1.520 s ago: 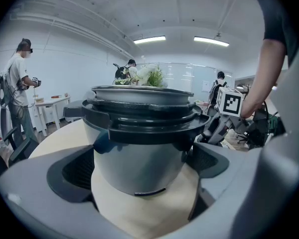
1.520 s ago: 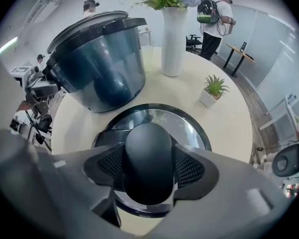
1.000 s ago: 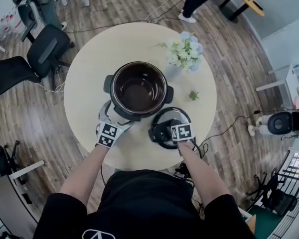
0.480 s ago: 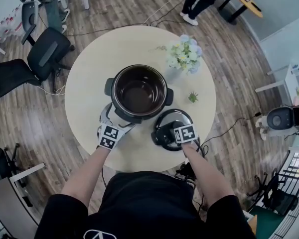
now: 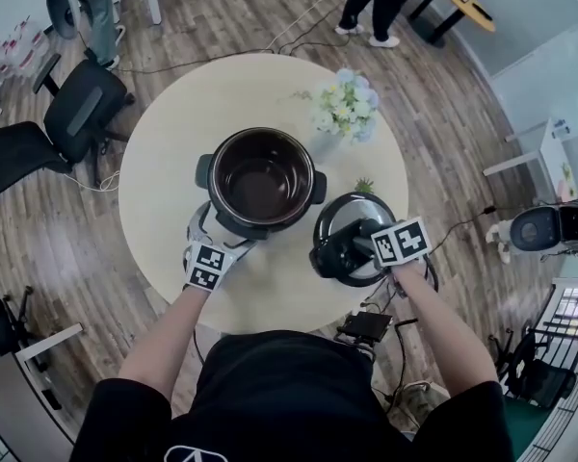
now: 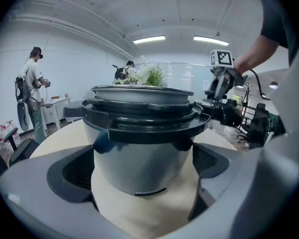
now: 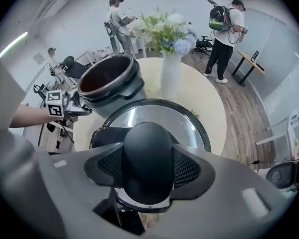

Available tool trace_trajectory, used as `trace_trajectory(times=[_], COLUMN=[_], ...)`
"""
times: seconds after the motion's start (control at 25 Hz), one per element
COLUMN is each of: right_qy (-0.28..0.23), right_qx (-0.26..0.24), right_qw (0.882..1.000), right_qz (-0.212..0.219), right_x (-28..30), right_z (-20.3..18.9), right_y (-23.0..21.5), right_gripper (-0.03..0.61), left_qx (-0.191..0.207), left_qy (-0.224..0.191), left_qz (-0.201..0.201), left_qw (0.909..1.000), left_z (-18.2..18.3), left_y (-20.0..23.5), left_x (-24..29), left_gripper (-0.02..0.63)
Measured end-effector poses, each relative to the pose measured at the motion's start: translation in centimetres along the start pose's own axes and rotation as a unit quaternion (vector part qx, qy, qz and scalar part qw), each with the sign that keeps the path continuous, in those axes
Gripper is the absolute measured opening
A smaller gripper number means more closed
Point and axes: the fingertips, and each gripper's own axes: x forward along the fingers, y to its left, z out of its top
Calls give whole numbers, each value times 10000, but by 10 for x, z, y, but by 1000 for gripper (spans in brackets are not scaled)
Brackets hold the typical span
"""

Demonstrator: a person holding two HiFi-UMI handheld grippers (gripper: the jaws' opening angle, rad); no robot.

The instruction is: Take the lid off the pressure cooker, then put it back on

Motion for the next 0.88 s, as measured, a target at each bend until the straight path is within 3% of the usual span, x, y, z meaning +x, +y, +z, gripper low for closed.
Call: trace_trajectory(times=[0.4, 0.88], right_qy=[-365, -470], right_qx=[-633, -1041], right_qw=[9969, 9901], right_qz=[300, 811], right_x=[-93, -54], right_z=[95, 209], right_y=[33, 124], right_gripper=[287, 287], left_qx=[15, 15], left_qy=[-18, -97], left_qz=[4, 10], left_qw=[10000, 10000], left_z=[0, -8], left_y=[0, 0], left_x=[0, 6], left_gripper=[592, 592])
